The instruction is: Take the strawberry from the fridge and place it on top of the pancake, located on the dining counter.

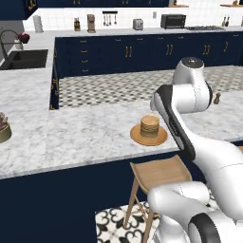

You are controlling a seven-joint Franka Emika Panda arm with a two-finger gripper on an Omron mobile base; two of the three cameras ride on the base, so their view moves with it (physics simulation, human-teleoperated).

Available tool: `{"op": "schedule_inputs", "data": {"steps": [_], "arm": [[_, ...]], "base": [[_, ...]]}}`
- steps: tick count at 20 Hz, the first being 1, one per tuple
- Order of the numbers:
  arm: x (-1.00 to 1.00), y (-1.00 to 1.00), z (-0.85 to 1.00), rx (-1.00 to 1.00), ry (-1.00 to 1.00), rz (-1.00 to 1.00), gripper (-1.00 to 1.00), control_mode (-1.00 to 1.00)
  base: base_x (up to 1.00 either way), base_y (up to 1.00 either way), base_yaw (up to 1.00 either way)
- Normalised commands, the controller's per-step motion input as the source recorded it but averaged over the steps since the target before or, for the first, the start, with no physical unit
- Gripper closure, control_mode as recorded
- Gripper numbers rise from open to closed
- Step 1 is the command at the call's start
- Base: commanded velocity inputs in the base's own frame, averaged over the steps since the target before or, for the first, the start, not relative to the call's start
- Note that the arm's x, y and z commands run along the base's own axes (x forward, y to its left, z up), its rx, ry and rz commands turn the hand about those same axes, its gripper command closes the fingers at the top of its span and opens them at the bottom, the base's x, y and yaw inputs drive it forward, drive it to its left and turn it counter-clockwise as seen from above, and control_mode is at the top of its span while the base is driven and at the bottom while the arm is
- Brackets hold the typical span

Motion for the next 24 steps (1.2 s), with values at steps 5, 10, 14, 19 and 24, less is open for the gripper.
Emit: {"op": "schedule_inputs", "data": {"steps": [5, 10, 14, 19, 24], "arm": [[1.0, -0.6, -0.39, 0.13, 0.08, 0.06, 1.0, -1.0], [1.0, 0.0, -0.38, 0.04, 0.0, 0.04, 1.0, -1.0], [0.85, 0.47, -0.23, 0.0, 0.08, 0.0, 1.0, -1.0], [0.62, 0.16, -0.56, -0.1, 0.05, 0.0, 1.0, -1.0], [0.45, -0.29, -0.51, -0.03, 0.0, 0.03, 1.0, -1.0]], "base": [[0.0, 0.0, 0.0], [0.0, 0.0, 0.0], [0.0, 0.0, 0.0], [0.0, 0.0, 0.0], [0.0, 0.0, 0.0]]}}
